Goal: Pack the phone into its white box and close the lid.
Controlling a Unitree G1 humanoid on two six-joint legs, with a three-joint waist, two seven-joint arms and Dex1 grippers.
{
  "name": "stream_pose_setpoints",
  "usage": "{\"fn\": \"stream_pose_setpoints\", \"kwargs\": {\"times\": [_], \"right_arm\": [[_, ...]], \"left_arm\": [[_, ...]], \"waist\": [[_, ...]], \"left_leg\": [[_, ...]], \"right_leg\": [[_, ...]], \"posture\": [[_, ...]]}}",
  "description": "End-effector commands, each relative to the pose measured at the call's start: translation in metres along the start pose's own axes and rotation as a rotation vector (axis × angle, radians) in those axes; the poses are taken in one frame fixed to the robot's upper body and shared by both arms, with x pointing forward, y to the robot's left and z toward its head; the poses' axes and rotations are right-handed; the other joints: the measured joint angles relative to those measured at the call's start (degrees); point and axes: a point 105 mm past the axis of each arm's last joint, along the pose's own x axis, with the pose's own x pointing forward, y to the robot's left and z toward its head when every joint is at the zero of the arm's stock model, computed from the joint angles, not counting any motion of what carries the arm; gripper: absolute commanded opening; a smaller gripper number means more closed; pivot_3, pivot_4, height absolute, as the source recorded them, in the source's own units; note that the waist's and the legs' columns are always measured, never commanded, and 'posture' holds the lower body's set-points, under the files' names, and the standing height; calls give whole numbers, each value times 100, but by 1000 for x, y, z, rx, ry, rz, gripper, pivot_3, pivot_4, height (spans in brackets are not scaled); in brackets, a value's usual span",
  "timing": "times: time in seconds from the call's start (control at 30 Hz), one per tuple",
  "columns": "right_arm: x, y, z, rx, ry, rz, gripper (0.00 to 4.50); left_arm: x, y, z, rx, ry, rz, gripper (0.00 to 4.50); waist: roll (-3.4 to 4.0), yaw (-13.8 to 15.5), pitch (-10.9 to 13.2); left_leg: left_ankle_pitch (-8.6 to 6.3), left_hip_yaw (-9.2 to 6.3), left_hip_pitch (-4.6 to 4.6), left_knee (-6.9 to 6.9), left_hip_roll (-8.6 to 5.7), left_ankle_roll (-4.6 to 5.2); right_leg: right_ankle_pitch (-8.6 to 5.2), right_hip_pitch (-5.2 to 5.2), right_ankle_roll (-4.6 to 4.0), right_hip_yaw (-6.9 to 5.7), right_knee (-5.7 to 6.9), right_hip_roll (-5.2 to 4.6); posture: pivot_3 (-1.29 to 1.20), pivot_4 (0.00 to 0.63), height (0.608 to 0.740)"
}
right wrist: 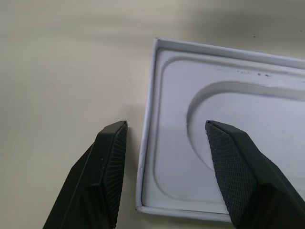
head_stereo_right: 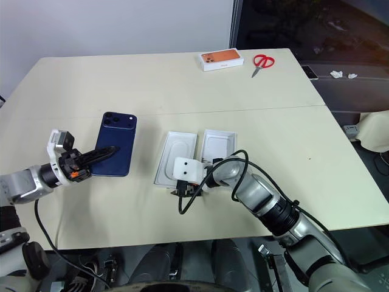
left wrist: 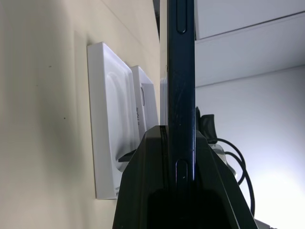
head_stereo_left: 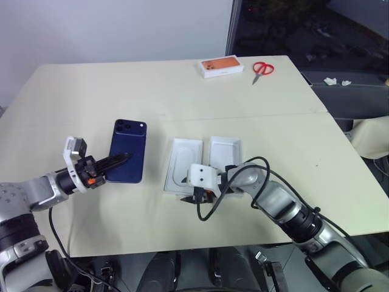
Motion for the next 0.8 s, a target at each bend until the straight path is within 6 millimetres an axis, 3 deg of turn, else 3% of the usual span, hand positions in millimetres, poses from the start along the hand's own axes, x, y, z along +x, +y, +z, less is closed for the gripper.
{"fn": "stream_pose_setpoints", "kwargs": {"times": [0.03, 0.1, 0.13, 0.8], "right_arm": [[4, 6, -3, -12, 11, 32, 2473], [4, 6, -4, -11, 13, 34, 2035], [4, 5, -5, -15, 20, 30, 1551], [4, 2, -6, -24, 4, 52, 1551]], "left_arm": [[-4, -14, 5, 41, -20, -52, 0], [-4, -13, 4, 41, -20, -51, 0], [-4, -13, 3, 39, -19, -55, 0], [-2, -13, 3, 38, -20, -55, 0]], "waist": [[0, 0, 0], [0, -3, 0], [0, -5, 0], [0, 6, 0]], "left_leg": [[0, 0, 0, 0, 0, 0], [0, 0, 0, 0, 0, 0], [0, 0, 0, 0, 0, 0], [0, 0, 2, 0, 0, 0]], "right_leg": [[0, 0, 0, 0, 0, 0], [0, 0, 0, 0, 0, 0], [0, 0, 0, 0, 0, 0], [0, 3, 0, 0, 0, 0]], "posture": [[0, 150, 740], [0, 150, 740], [0, 150, 740], [0, 150, 740]]}}
